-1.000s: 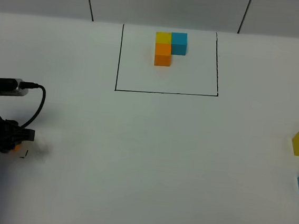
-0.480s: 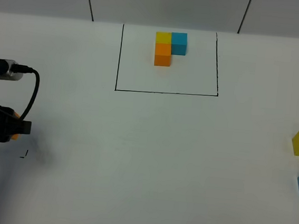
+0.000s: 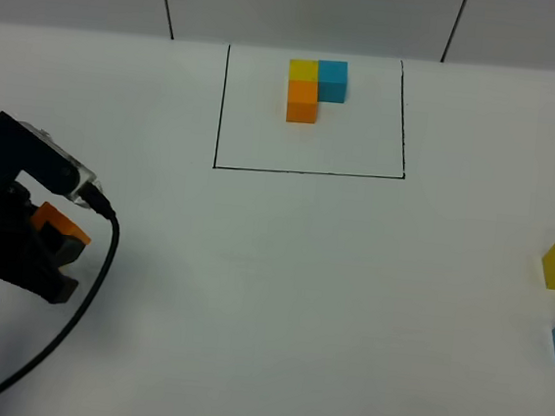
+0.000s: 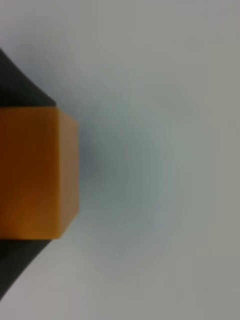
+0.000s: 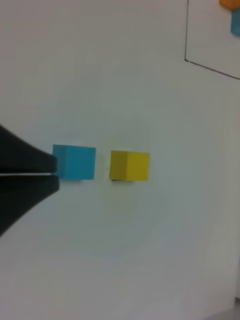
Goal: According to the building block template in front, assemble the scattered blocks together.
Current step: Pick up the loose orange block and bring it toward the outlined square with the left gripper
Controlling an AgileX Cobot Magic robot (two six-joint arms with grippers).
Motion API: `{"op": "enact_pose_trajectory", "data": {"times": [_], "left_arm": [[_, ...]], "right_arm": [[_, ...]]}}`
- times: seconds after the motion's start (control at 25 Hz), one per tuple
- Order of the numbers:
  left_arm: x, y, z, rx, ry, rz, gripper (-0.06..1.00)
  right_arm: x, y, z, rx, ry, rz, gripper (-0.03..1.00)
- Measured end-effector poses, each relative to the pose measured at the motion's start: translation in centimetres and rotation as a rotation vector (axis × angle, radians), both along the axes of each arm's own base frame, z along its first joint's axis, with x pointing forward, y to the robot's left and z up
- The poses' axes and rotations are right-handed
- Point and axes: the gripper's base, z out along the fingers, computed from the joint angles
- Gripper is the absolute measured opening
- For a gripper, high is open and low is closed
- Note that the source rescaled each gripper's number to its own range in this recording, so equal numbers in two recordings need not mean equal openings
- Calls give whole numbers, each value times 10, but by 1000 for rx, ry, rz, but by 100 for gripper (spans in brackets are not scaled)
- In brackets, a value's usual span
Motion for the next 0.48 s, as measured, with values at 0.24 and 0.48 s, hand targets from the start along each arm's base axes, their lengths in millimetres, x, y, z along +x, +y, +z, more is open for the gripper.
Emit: {"op": "enact_pose_trajectory", "data": {"times": [0.24, 0.48], "left_arm": [[-1, -10, 3, 143, -116, -325, 65], [-2, -14, 3, 180, -151, -445, 65]], "right_arm": [[0, 0, 0, 0, 0, 0, 1], [0, 0, 0, 0, 0, 0, 1]]}}
